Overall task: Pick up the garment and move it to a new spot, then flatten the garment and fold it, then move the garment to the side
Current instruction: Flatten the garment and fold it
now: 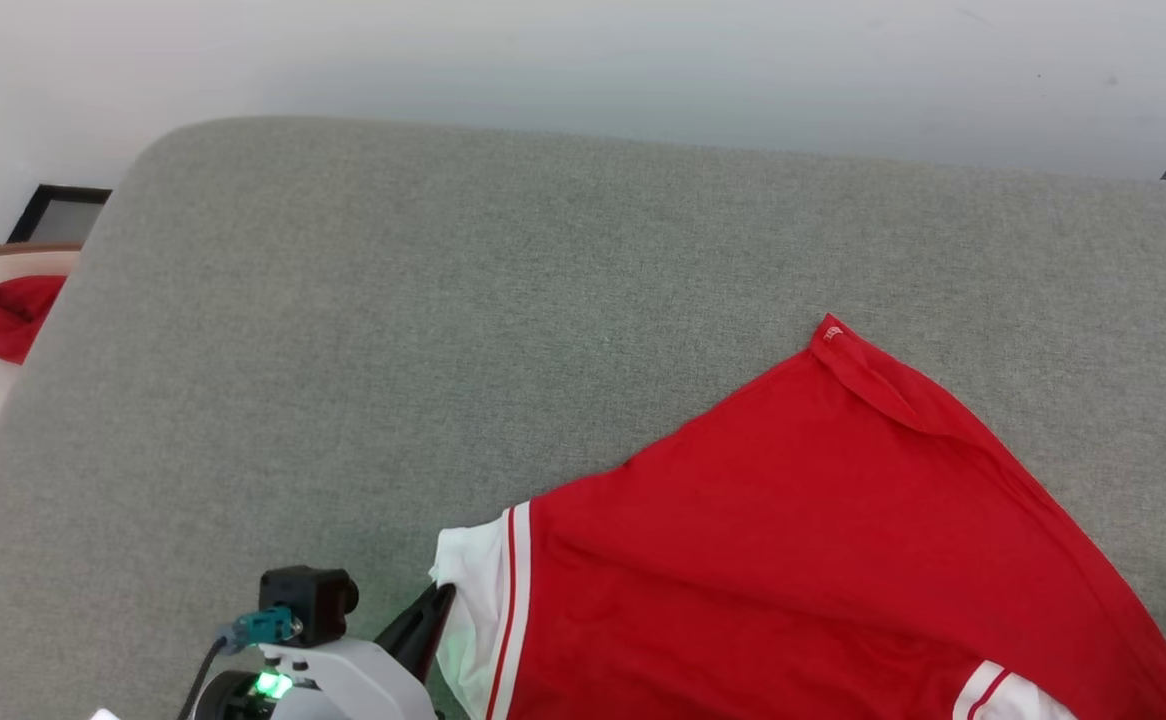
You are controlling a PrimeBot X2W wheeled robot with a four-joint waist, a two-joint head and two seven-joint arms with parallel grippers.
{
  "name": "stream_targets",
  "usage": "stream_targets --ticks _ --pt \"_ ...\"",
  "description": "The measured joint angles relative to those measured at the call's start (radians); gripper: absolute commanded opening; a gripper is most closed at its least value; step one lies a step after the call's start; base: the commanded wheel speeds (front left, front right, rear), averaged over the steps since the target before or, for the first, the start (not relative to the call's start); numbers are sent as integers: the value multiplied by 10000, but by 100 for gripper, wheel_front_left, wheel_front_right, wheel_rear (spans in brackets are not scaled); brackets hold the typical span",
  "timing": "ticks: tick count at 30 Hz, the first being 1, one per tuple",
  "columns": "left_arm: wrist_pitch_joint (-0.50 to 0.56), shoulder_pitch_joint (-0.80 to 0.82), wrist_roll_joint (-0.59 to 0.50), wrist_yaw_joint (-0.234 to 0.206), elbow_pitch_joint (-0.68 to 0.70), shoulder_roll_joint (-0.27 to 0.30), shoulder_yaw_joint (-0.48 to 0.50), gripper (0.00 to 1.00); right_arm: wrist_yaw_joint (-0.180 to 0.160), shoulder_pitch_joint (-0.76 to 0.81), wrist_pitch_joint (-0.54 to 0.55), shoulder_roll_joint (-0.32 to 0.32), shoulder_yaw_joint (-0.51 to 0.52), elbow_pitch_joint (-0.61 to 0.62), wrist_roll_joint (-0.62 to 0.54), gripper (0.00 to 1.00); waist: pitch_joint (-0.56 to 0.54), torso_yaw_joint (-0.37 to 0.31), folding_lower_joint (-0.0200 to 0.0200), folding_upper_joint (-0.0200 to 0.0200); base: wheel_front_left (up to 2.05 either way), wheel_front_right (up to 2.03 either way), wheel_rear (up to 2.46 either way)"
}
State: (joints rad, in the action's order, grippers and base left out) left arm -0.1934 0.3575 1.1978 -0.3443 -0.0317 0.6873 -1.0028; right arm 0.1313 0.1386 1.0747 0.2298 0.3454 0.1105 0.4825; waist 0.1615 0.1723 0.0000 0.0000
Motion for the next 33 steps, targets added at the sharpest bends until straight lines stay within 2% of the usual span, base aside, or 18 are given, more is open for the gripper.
stream_targets --ticks 6,9,12,14,18,22,33 --pt "-4 -6 0 -2 -10 -46 -27 0 -2 -256 127 366 -194 1407 -86 100 -36 37 0 0 0 0 0" --pt "-4 -5 -4 4 -31 -119 -65 0 -2 -1034 -198 894 -970 2073 -65 100 -53 122 0 0 0 0 0" --pt "10 6 -21 15 -54 -178 -117 0 -2 -1456 -474 1162 -1398 2082 48 100 -61 180 -1 0 0 0 0" --pt "65 31 -50 56 -86 -247 -174 0 -2 -1900 -746 1569 -1962 1958 86 100 -70 265 0 0 0 0 0" --pt "130 161 -136 178 -174 -414 -282 0 -2 -2992 -1436 2293 -3152 1356 38 100 -65 490 0 0 0 0 0" --pt "188 362 -232 318 -320 -612 -384 0 0 -3960 -1833 2702 -4293 474 88 100 -16 767 0 0 0 0 0" --pt "307 982 -487 821 -863 -1315 -646 0 0 -6852 -1885 3292 -6462 -2395 476 100 359 1607 0 0 0 0 0"
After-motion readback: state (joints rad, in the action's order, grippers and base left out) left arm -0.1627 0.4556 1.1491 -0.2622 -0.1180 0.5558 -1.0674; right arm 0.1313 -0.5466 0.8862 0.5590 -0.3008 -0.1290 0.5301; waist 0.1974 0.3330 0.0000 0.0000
